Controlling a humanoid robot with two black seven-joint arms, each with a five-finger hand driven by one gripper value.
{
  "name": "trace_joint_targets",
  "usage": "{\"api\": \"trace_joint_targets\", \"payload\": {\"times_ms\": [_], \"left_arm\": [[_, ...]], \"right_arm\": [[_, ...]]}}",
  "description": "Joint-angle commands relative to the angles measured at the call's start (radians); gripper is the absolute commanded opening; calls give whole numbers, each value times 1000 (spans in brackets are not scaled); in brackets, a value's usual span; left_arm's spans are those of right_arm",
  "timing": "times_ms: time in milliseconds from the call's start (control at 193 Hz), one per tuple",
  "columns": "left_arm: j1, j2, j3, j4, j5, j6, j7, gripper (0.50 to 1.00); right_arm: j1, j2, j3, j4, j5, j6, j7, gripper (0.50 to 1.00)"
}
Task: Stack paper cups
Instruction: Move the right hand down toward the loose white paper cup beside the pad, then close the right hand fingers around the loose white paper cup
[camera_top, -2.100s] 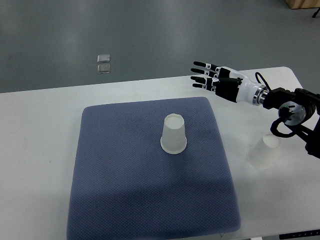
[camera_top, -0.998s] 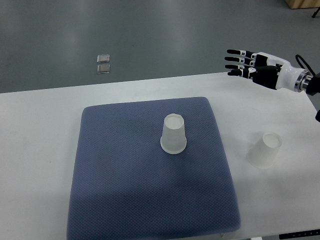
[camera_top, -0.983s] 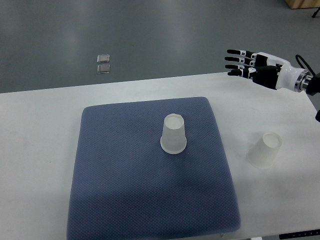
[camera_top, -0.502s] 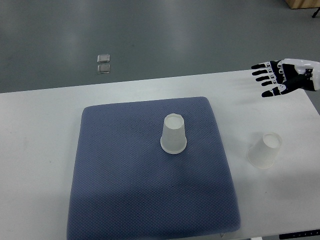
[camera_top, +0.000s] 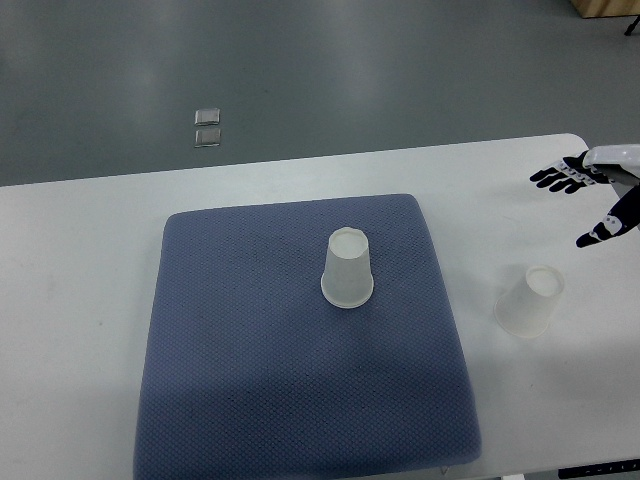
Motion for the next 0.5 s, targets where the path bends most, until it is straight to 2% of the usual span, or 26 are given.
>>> {"api": "trace_joint_targets", "payload": {"times_ms": [0, 259, 496], "left_arm": [[0, 0, 0, 0, 0, 0, 0, 1000], [0, 0, 0, 0, 0, 0, 0, 1000], [0, 0, 0, 0, 0, 0, 0, 1000]], "right_arm": [[-38, 5, -2, 32, -72, -36, 7, 921], [-110, 49, -87, 55, -240, -225, 10, 921], [-124, 64, -139, 55, -269, -294, 10, 921]]}}
